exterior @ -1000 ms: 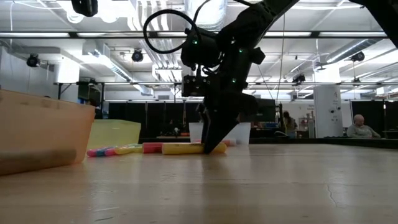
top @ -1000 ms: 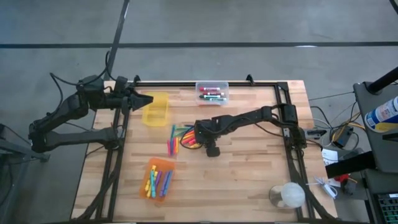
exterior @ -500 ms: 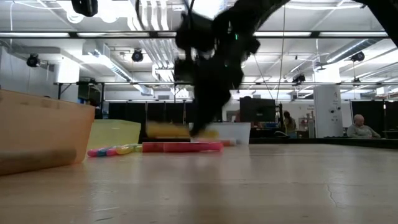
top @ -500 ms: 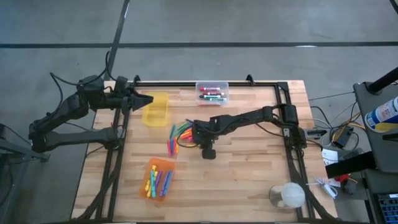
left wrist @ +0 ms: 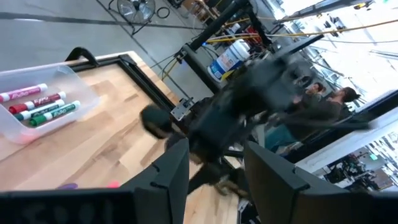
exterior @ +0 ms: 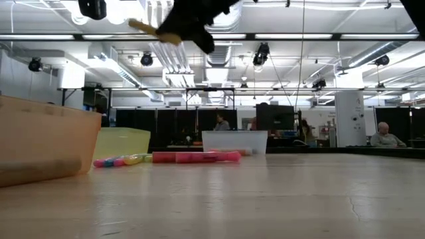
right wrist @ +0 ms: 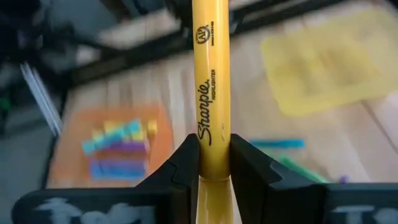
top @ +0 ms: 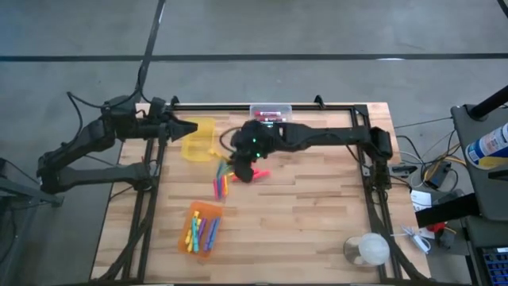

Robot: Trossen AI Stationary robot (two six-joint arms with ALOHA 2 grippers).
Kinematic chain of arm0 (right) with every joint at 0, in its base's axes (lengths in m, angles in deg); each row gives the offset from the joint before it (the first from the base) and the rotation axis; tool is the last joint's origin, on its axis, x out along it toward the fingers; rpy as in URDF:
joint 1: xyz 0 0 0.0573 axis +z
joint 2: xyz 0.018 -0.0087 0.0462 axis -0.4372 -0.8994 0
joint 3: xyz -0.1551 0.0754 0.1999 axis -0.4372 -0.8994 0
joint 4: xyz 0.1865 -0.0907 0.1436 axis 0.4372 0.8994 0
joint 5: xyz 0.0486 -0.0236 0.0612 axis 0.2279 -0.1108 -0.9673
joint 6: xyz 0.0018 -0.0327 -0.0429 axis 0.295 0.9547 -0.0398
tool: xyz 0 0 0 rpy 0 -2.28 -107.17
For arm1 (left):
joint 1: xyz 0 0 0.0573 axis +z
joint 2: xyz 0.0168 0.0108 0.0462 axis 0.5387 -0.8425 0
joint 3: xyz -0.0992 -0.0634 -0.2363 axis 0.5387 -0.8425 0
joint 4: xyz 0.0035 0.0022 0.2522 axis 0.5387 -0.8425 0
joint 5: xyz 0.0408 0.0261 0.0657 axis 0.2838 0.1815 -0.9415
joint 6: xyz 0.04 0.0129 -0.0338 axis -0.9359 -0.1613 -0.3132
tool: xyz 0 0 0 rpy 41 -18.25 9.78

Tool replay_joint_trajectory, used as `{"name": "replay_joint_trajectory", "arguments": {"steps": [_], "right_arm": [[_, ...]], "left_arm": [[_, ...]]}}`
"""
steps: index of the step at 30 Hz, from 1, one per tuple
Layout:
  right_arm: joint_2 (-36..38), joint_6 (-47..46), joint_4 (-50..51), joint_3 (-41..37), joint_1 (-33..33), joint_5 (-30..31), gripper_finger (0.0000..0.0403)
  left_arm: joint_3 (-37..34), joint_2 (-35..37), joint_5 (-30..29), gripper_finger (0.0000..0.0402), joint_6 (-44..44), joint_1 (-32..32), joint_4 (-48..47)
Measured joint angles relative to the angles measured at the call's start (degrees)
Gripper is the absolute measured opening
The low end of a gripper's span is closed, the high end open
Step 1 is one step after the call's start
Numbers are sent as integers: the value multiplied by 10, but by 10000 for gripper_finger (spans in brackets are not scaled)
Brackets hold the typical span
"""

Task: Pick & Place Markers
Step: Put the dark yellow highlighter into the orange bin

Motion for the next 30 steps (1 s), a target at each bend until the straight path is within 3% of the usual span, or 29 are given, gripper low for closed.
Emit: {"name": "replay_joint_trajectory", "arguments": {"steps": [9,22,30], "right_arm": [[-3,-100,-1,112,-12,-1,64],[-3,-120,-10,122,-21,-1,65],[-2,-136,-65,127,-36,8,65]], "left_arm": [[0,-15,-22,147,-19,0,66],[0,-15,-48,147,-38,0,89],[-1,-15,-49,147,-33,0,90]]}}
